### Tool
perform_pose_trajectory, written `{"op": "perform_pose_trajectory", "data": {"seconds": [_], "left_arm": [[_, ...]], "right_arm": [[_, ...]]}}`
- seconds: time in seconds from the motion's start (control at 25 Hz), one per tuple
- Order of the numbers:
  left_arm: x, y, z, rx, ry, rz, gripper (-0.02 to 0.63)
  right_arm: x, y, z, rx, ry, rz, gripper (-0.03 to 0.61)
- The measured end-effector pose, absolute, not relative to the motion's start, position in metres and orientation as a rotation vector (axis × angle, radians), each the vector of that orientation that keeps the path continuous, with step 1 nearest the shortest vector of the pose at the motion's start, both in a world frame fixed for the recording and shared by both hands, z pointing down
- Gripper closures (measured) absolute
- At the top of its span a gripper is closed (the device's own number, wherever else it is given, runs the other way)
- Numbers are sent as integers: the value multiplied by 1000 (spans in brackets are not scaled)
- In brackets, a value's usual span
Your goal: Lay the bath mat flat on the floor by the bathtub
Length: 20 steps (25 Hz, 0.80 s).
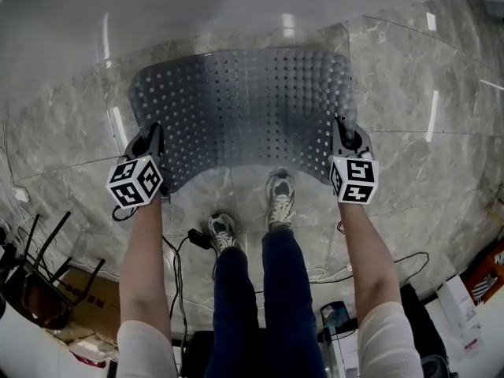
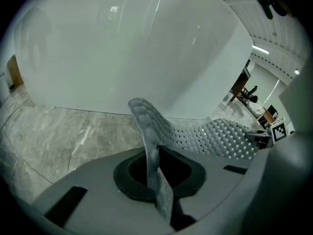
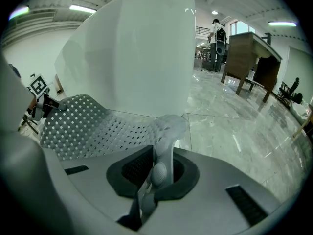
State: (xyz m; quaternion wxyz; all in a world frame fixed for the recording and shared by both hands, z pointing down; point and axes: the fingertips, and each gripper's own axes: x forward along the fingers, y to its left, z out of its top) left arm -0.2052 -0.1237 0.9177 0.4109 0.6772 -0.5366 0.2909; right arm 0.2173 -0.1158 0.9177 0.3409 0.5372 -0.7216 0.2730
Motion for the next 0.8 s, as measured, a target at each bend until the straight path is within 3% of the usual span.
{"op": "perform_pose_trajectory", "data": {"seconds": [0.8], "left_arm": [[-225, -132, 977, 1594, -1397, 931, 571]], "right_arm": [[237, -121, 984, 1376, -1720, 687, 540]]}}
